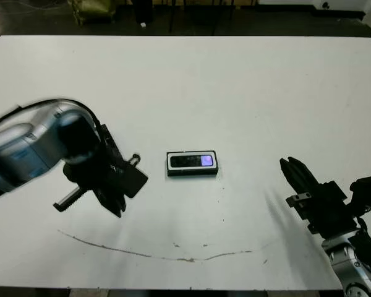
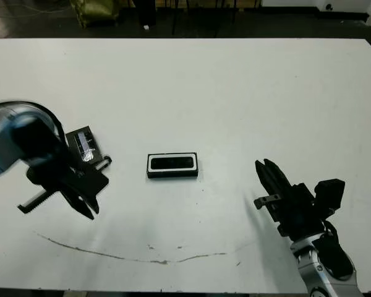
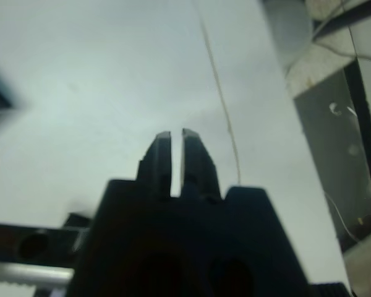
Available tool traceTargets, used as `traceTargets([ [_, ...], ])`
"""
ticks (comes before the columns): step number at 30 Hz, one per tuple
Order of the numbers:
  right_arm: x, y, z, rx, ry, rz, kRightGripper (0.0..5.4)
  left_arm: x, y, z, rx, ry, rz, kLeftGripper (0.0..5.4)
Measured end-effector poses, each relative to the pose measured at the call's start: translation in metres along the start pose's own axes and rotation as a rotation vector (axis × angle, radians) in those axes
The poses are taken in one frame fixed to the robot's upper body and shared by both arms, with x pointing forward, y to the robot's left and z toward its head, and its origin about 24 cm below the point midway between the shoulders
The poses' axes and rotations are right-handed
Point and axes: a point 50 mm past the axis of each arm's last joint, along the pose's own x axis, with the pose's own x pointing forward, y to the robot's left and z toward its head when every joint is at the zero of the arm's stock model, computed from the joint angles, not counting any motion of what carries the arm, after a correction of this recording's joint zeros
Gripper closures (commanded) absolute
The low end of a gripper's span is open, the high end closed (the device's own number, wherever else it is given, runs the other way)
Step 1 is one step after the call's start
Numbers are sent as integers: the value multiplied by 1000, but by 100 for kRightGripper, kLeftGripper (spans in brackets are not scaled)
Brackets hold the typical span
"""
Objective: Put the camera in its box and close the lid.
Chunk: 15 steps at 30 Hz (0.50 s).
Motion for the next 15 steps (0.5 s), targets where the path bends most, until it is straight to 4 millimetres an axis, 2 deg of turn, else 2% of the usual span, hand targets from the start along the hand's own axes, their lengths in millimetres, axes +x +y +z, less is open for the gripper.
traceTargets([
  [4,1,-1,0,-2,-5,4,537,-38,7,10,21,-37,269,540],
  [7,2,-1,-2,0,-6,9,537,-52,17,6,6,9,512,540],
  [10,2,0,-1,-6,-5,8,537,-45,28,-12,15,87,600,540],
  [15,2,0,-1,-5,-7,10,537,-25,45,-34,23,184,606,540],
])
